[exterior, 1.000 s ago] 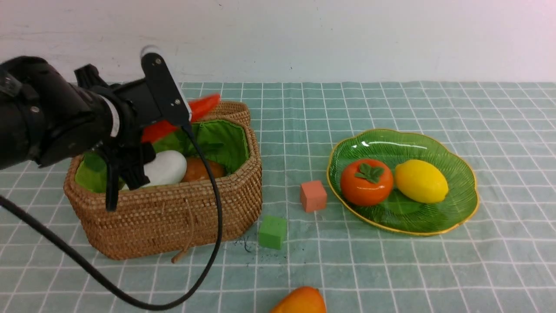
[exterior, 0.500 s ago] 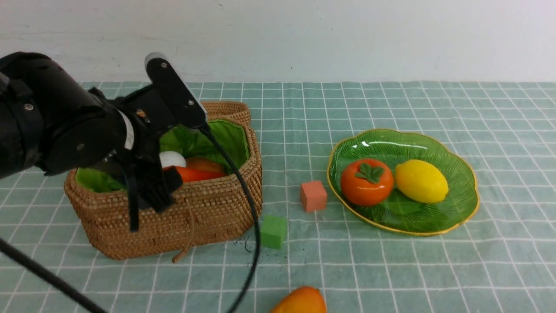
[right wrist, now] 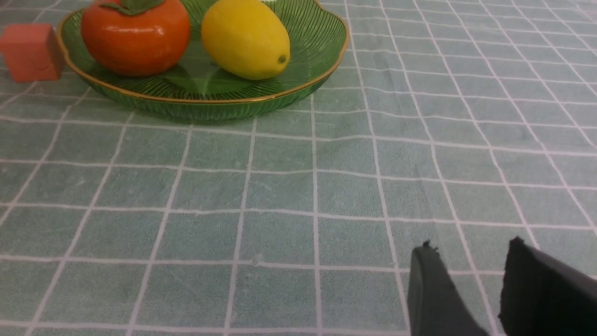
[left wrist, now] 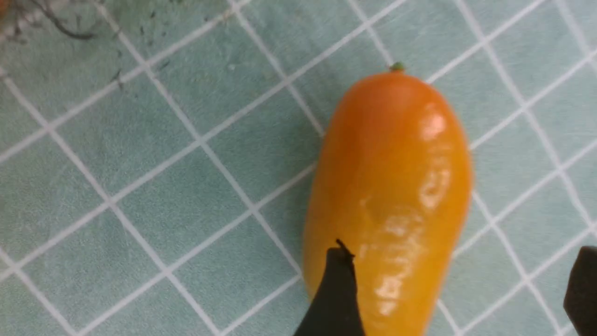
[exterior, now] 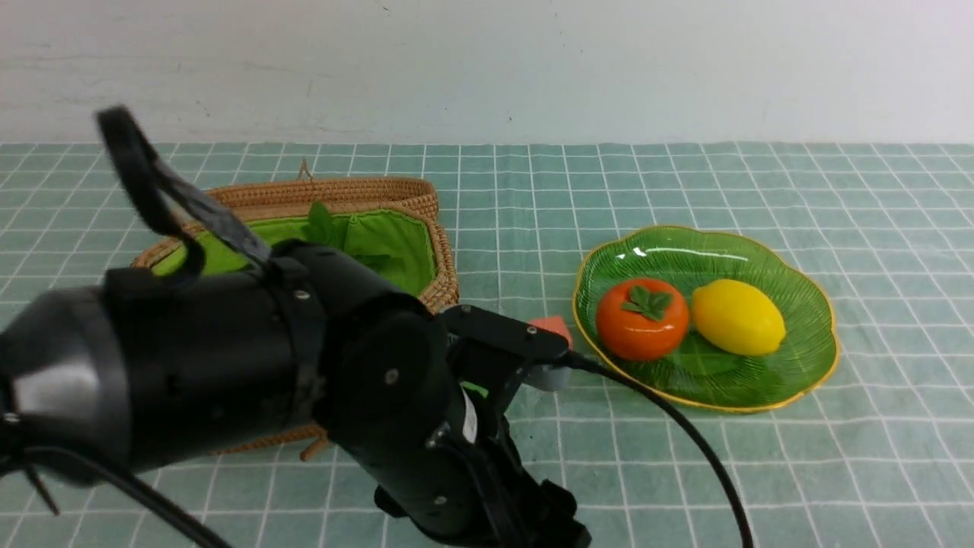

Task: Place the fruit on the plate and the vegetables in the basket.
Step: Grab the mango with your left arm and place it on the right plate

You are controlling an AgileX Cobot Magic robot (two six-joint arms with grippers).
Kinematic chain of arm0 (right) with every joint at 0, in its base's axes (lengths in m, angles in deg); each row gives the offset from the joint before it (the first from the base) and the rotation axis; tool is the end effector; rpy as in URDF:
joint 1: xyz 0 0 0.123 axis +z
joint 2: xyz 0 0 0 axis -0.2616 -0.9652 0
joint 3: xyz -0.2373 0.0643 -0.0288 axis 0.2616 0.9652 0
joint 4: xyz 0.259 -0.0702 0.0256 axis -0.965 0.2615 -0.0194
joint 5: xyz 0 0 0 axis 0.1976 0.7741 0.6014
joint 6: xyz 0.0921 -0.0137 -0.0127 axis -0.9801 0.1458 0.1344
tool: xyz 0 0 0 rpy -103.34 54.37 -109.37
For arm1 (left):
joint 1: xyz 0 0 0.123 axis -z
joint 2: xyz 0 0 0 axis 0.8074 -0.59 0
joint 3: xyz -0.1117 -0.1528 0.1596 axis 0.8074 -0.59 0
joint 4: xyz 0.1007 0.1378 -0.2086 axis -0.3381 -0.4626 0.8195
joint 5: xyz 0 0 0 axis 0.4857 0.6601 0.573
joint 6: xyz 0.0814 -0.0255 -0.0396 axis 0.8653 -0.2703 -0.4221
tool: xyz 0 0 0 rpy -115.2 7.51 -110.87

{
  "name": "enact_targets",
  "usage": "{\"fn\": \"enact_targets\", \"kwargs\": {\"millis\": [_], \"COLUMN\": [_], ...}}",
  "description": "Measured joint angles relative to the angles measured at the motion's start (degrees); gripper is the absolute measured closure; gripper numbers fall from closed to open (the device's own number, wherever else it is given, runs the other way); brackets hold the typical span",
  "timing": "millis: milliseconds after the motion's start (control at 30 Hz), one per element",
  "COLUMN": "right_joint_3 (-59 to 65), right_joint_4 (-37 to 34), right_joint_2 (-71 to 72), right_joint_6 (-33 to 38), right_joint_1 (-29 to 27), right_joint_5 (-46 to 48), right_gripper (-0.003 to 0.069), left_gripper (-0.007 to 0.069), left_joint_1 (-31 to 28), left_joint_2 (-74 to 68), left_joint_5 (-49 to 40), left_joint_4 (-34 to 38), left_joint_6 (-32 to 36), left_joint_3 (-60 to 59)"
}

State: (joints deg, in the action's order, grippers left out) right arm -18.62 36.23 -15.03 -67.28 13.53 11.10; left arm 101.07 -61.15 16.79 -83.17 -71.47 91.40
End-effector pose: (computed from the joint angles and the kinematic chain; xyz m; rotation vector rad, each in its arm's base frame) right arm 0.1109 -0.0028 0.1730 -0.0469 1.8757 -0.0664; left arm 0.2239 -0.2528 0.1853 0.7480 2.7139 -0.4003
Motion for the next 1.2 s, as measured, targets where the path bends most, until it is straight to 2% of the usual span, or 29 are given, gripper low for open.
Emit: {"fn": "enact_targets", "kwargs": {"millis": [367, 500, 667, 767, 933, 967, 1067, 1200], "right_joint_3": [0.0, 0.0, 0.0, 0.0, 0.0, 0.0, 0.0, 0.0], "right_joint_4": [0.0, 0.0, 0.0, 0.0, 0.0, 0.0, 0.0, 0.0], "right_joint_2": [0.0, 0.0, 0.0, 0.0, 0.0, 0.0, 0.0, 0.0], "right_joint_6": [0.0, 0.0, 0.0, 0.0, 0.0, 0.0, 0.0, 0.0], "right_joint_1": [0.0, 0.0, 0.0, 0.0, 0.0, 0.0, 0.0, 0.0], "right_joint_5": [0.0, 0.0, 0.0, 0.0, 0.0, 0.0, 0.0, 0.0], "right_gripper": [0.042, 0.042, 0.042, 0.042, 0.0418, 0.0418, 0.0418, 0.0418], "left_gripper": [0.0032, 0.0067, 0.0075, 0.0075, 0.0075, 0.0075, 0.0075, 0.0075], "left_joint_1": [0.0, 0.1, 0.0, 0.0, 0.0, 0.0, 0.0, 0.0], "left_joint_2": [-12.5, -13.8, -13.5, -13.1, -15.5, -15.7, -21.6, -29.8], "left_joint_5": [2.8, 1.8, -3.1, -3.2, 6.8, 7.4, 19.1, 29.0], "left_joint_4": [1.6, 1.6, 1.6, 1.6, 1.6, 1.6, 1.6, 1.8], "left_joint_6": [5.0, 5.4, 7.8, 7.9, 9.2, 9.2, 9.4, 9.4], "left_joint_3": [0.5, 2.2, 11.4, 19.5, 32.7, 33.0, 37.1, 38.9]}}
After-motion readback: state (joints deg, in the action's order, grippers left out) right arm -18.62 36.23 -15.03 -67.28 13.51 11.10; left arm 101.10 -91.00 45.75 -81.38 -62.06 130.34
